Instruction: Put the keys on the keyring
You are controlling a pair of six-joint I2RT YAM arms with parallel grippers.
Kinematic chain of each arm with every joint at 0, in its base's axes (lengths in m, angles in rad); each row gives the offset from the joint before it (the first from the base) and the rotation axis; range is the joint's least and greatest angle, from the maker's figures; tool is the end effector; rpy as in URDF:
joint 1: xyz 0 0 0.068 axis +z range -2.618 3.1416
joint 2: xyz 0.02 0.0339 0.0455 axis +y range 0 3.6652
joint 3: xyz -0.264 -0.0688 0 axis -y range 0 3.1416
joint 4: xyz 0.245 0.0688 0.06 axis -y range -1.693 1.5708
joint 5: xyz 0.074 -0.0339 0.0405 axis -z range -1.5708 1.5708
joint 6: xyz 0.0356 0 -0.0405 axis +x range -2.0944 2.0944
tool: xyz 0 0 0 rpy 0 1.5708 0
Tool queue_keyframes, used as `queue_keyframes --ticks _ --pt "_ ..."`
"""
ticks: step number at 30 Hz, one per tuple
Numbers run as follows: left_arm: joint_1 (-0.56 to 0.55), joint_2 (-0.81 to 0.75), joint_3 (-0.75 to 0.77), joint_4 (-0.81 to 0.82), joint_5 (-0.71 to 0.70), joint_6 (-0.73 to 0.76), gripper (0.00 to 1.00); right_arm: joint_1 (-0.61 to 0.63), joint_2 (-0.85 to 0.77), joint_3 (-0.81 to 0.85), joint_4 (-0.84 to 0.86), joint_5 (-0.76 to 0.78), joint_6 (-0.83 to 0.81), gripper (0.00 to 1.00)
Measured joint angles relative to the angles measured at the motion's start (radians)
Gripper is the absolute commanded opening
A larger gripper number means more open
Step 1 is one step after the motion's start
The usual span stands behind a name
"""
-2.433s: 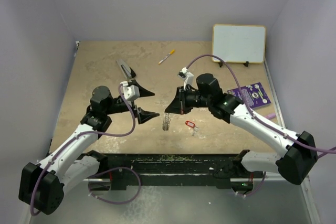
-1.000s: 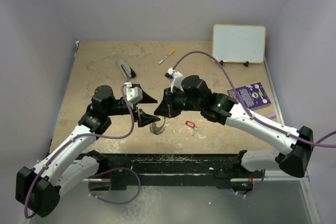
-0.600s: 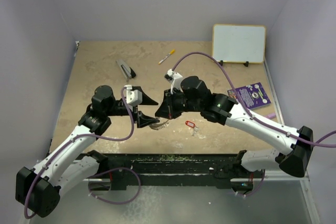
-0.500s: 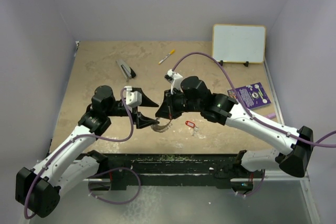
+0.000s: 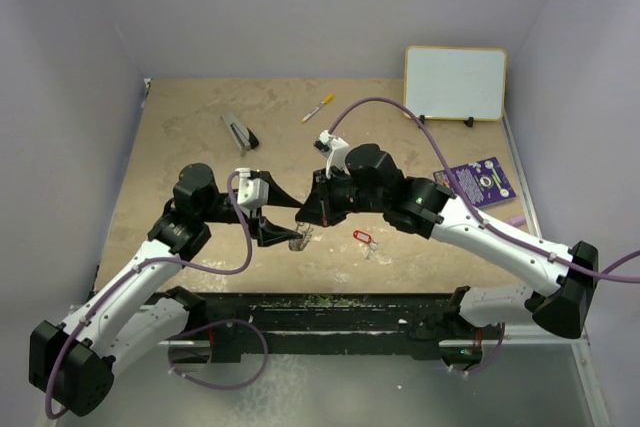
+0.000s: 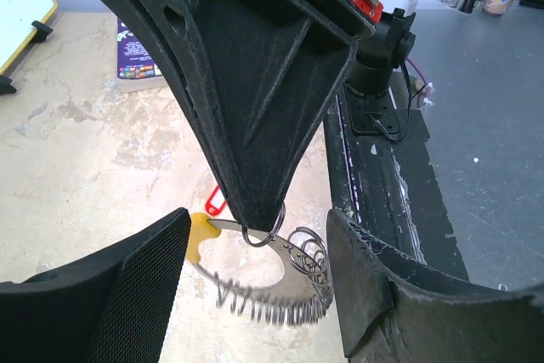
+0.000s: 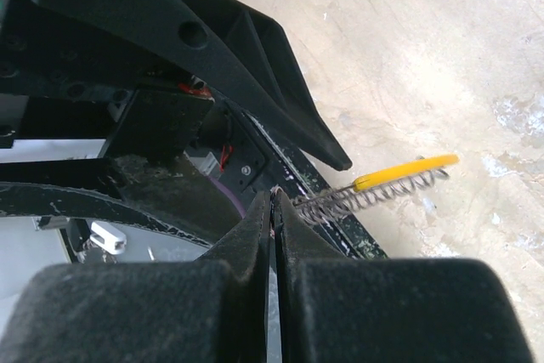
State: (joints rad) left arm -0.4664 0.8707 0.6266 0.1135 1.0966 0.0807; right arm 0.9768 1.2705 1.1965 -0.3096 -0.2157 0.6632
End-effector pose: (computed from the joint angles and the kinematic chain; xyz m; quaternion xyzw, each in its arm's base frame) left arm 0.1569 -0.1145 0.3027 0.5043 0.5248 -0.4924 0.4773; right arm 0.1569 0.2459 0.3667 -0.1882 0.8046 0.4675 0.3141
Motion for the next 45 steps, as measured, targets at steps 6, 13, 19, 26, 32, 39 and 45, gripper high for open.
queue_keyframes --ticks 6,13,19,26,32,39,45 --pt "0.0 0.0 0.0 -0.005 -0.009 0.016 0.67 0.009 0.0 0.015 0.0 0.009 0.0 0.0" --pt "0.0 -0.002 0.0 -0.019 -0.032 0.054 0.61 0.013 -0.003 0.015 -0.001 0.013 -0.001 0.0" --pt "0.0 -0.006 0.0 -0.042 -0.034 0.092 0.59 0.016 -0.023 0.015 -0.005 0.016 -0.003 0.0" --pt "0.0 -0.008 0.0 -0.06 -0.026 0.13 0.56 0.018 -0.041 0.015 -0.023 0.016 -0.003 0.0" --pt "0.0 -0.008 0.0 -0.063 0.01 0.148 0.56 0.018 -0.041 0.015 -0.026 0.016 -0.004 0.0" --pt "-0.001 -0.008 0.001 -0.02 0.043 0.104 0.57 0.024 -0.041 0.015 -0.027 0.016 -0.004 0.0" --pt "-0.001 -0.008 0.006 0.002 0.06 0.068 0.55 0.025 -0.041 0.015 -0.029 0.016 -0.004 0.0"
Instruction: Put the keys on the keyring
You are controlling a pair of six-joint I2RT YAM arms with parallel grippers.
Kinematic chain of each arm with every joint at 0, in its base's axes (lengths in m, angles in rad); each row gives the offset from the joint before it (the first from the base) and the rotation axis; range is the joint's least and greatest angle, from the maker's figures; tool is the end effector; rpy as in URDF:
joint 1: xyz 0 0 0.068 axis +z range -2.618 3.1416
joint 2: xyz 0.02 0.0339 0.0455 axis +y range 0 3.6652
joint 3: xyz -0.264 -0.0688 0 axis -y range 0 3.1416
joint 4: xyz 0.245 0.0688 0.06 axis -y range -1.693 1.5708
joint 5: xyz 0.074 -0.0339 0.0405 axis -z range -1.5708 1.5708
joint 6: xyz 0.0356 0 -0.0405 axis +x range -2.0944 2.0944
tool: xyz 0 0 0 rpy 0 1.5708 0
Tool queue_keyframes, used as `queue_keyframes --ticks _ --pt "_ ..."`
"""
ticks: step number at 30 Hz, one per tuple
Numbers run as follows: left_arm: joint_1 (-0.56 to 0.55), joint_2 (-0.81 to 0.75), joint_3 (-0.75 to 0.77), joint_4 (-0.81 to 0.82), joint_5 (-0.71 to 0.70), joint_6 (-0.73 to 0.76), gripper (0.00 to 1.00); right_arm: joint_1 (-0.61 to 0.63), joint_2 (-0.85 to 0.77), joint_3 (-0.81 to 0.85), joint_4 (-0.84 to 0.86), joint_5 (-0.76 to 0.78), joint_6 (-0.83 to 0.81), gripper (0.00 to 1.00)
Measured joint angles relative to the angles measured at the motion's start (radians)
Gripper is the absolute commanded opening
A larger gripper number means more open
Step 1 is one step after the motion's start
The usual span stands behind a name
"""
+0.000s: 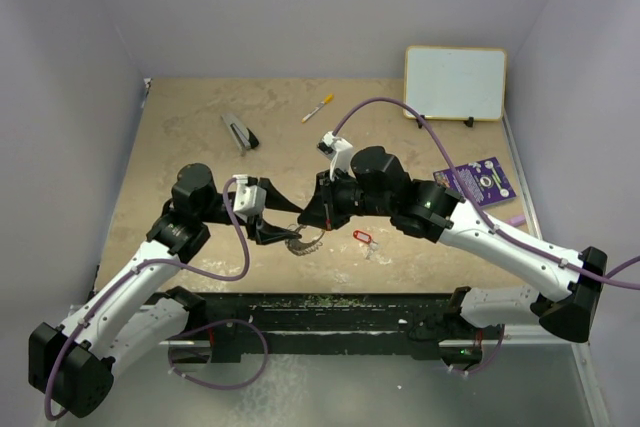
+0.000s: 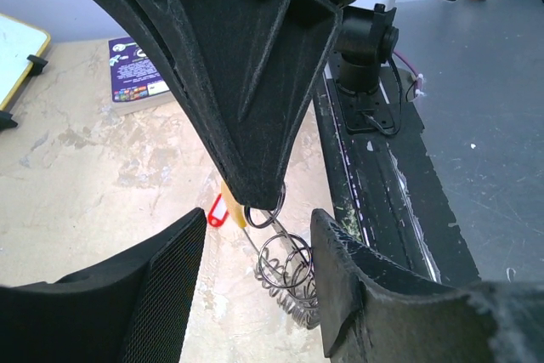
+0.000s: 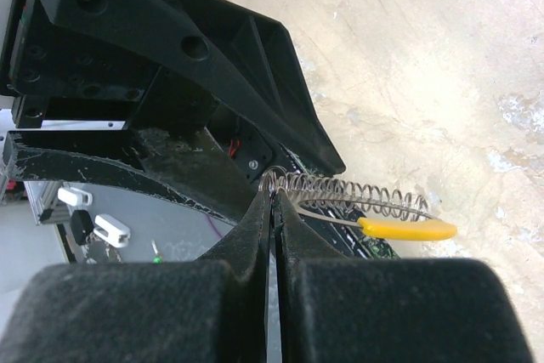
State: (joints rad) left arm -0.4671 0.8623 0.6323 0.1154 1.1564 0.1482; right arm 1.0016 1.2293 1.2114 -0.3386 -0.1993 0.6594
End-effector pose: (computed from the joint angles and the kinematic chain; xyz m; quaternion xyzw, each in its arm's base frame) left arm 0.1534 -0.1138 0.3064 0.5359 0.4856 -0.4912 0.4854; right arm 0.1448 0.2394 0.3799 -0.1951 0.7956 0.4742 0.3226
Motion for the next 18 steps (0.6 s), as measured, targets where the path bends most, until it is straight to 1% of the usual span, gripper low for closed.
queue_keyframes --ticks 10,18 --pt "0.0 0.0 0.0 0.0 0.001 0.002 0.46 0.003 0.0 0.0 -0.001 0.0 0.0 0.0" --pt "0.0 0.0 0.0 -0.005 0.001 0.02 0.44 0.006 0.0 0.0 -0.004 0.0 0.0 0.0"
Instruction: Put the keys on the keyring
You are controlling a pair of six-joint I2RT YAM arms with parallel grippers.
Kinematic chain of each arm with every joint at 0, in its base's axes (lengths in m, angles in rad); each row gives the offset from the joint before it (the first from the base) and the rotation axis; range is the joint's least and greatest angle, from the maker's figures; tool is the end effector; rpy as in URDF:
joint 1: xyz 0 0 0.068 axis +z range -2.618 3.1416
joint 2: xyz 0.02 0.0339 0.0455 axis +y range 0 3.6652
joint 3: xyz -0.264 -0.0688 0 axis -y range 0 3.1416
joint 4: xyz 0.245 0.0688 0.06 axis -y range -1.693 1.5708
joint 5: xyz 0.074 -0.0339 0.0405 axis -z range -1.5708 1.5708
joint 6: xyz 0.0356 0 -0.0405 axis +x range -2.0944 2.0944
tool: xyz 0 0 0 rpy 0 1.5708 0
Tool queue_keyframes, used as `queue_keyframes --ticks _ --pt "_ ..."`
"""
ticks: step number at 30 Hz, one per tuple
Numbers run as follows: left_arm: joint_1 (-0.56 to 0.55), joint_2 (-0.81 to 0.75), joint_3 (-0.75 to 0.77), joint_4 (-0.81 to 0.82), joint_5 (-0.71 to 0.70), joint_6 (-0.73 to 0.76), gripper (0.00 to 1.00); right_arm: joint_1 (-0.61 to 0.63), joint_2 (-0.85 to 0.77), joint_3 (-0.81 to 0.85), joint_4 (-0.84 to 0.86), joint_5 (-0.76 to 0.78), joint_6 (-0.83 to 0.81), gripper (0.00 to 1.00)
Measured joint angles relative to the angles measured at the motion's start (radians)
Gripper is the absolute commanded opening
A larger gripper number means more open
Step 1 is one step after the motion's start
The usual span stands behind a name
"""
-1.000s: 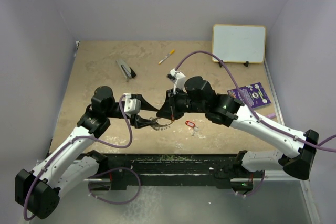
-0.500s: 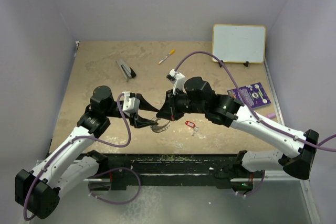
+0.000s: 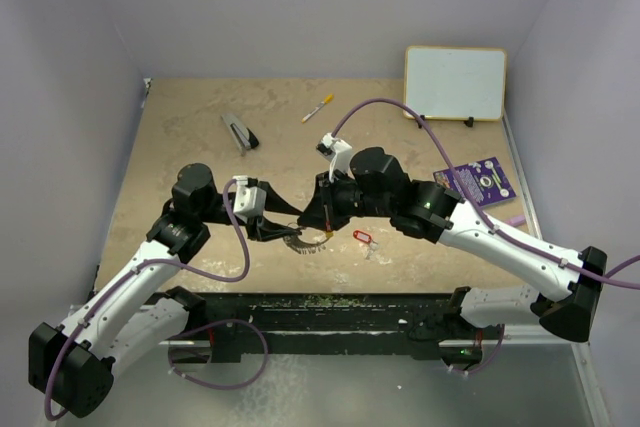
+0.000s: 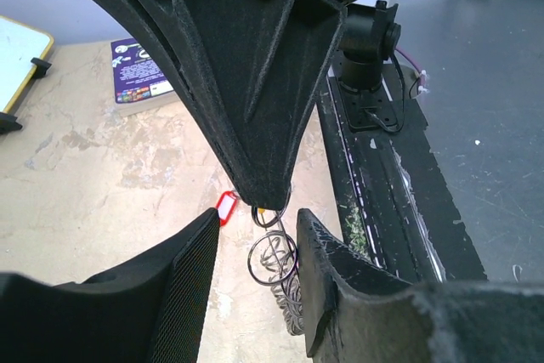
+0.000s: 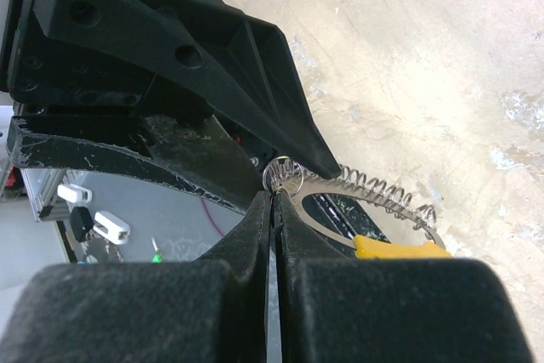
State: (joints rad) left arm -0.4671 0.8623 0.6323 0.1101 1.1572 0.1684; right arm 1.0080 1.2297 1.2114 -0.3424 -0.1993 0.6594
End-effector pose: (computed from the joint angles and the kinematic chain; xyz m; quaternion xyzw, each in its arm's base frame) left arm 0.1533 -0.1138 0.3060 0.5404 0.4817 -0.4873 0.4884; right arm 0.1432 0.2403 0.3794 -0.1977 0.7962 0.4741 0.3198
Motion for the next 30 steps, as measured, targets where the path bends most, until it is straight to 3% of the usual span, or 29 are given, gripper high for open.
queue_keyframes --ticks 11,23,30 --pt "0.0 0.0 0.0 -0.003 0.002 0.013 0.31 0.002 0.001 0.0 -0.005 0.003 0.0 0.0" --pt "0.0 0.0 0.0 -0.02 0.016 0.037 0.29 0.009 0.001 0.0 -0.02 0.01 0.0 0.0" --pt "0.0 0.0 0.0 -0.022 0.019 0.038 0.33 0.021 0.005 0.008 -0.029 0.019 0.0 0.0"
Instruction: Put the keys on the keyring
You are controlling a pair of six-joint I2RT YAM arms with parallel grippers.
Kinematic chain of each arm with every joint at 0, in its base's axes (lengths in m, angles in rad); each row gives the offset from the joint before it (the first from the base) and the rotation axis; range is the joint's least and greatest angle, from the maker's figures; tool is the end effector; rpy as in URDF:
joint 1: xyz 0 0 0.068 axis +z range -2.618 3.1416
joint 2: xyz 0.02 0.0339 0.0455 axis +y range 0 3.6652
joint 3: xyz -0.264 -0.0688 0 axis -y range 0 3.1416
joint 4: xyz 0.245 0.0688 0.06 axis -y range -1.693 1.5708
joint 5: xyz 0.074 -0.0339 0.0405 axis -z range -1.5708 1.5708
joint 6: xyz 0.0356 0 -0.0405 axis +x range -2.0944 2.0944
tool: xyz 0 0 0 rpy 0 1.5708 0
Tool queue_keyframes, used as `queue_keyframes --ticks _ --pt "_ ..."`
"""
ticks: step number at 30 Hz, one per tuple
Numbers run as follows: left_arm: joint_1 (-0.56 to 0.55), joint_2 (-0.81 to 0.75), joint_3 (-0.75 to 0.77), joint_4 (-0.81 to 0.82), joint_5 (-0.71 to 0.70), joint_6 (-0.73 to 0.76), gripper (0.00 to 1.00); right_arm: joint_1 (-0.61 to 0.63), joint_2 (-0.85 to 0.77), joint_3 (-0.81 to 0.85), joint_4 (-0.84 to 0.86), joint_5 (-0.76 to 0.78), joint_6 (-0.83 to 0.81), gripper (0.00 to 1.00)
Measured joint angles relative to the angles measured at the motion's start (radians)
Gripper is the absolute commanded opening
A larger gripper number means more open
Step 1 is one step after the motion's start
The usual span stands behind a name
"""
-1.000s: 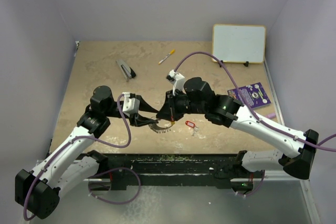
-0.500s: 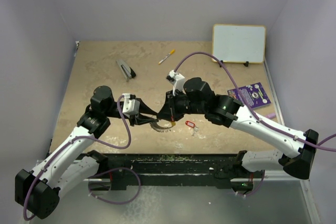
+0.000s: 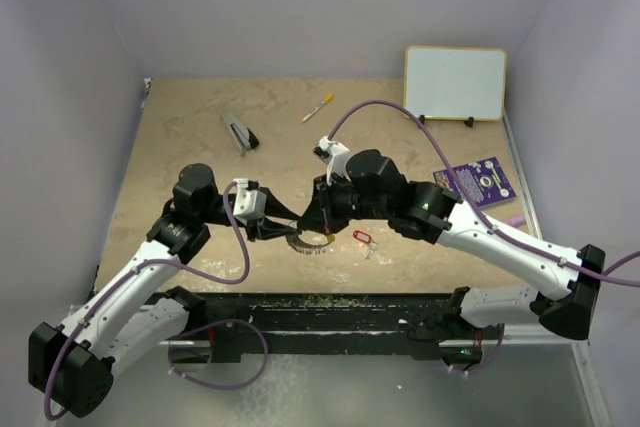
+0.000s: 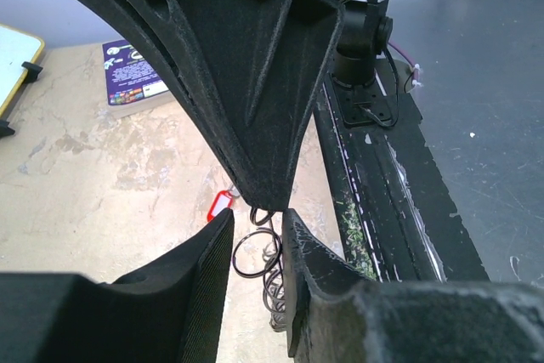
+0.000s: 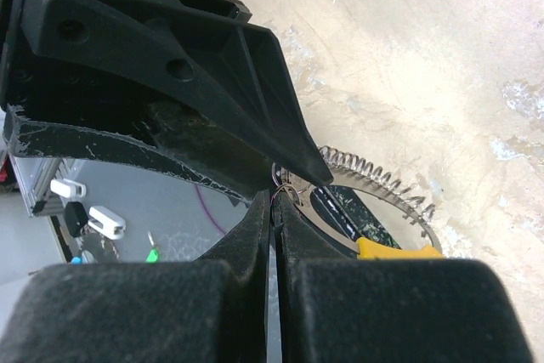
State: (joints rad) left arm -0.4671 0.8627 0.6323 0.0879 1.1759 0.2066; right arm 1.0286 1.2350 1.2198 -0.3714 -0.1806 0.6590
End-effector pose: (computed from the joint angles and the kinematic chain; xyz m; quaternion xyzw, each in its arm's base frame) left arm 0.1525 -0.1137 0.3040 0.5507 0.4734 -0.4864 0.4859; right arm 0.1389 0.2430 0.3779 -0.2013 0.8031 0.4650 0.3135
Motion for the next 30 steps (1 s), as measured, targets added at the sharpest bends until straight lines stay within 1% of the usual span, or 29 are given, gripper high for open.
queue_keyframes --ticks 5,7,10,12,13,14,15,20,24,30 --pt "0.0 0.004 0.0 -0.002 0.004 0.0 0.32 0.01 0.007 0.015 -0.016 0.006 -0.005 0.0" --pt "0.0 0.004 0.0 -0.009 0.008 0.006 0.29 0.013 0.008 0.016 -0.02 0.006 -0.007 0.0" --pt "0.0 0.004 0.0 -0.023 0.017 0.023 0.22 0.014 0.008 0.016 -0.024 0.006 -0.008 0.0" --pt "0.0 0.004 0.0 -0.032 0.023 0.028 0.2 0.015 0.008 0.016 -0.028 0.007 -0.01 0.0" --pt "-0.001 0.004 0.0 -0.035 0.025 0.032 0.22 0.016 0.008 0.016 -0.029 0.007 -0.011 0.0" --pt "-0.001 0.004 0.0 -0.042 0.027 0.041 0.31 0.018 0.009 0.016 -0.032 0.007 -0.012 0.0" --pt "-0.001 0.004 0.0 -0.047 0.027 0.046 0.36 0.019 0.009 0.016 -0.035 0.007 -0.012 0.0" --pt "-0.001 0.004 0.008 -0.109 0.025 0.085 0.53 0.022 0.008 0.016 -0.043 0.009 -0.013 0.0" --pt "-0.001 0.005 0.043 -0.182 0.025 0.128 0.58 0.024 0.008 0.016 -0.045 0.016 -0.013 0.0" --pt "-0.001 0.005 0.061 -0.183 0.025 0.116 0.59 0.025 0.007 0.016 -0.05 0.033 -0.011 0.0"
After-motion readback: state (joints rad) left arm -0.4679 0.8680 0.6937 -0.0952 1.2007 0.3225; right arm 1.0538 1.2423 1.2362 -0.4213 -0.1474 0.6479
